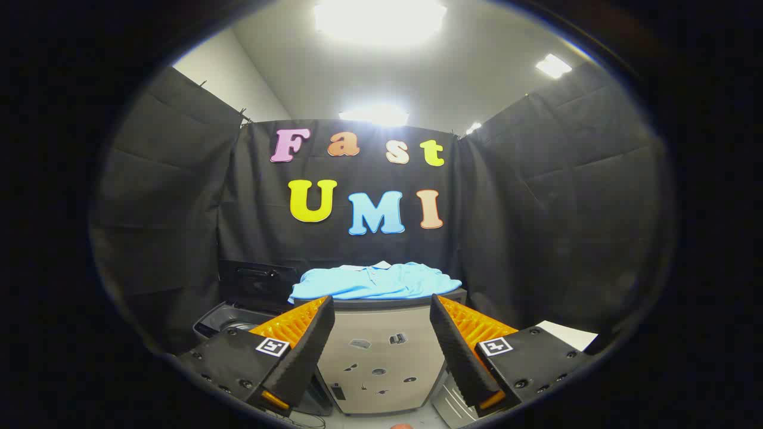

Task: Put the clothes into the washing machine and then close the washing machine lid.

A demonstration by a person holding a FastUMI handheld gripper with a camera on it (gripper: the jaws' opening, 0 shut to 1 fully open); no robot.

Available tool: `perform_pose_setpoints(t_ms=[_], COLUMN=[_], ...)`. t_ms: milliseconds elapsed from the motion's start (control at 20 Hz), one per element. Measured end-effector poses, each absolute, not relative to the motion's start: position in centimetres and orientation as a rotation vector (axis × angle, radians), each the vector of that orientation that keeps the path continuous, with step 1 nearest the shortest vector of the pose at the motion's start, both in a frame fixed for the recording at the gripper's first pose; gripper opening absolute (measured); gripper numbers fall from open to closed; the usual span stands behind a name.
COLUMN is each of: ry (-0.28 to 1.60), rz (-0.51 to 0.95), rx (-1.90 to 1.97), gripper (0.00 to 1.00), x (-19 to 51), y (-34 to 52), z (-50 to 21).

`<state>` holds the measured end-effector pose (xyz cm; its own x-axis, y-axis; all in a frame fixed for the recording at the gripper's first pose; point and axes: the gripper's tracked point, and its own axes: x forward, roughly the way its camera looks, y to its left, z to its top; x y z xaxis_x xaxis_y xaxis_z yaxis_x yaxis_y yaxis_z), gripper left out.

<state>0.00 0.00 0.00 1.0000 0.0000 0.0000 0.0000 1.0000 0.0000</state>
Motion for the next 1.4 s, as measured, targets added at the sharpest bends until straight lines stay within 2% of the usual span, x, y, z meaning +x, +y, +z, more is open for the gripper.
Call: perform_pose_setpoints(t_ms=[1000,1400], ry=[-0.022,-0.005], rz=[0.030,0.037], rx=[-0.007,0.020], gripper=[0.99,0.99], x=[-1.3,1.1], y=[0.9,0.9], z=[2.4,4.0])
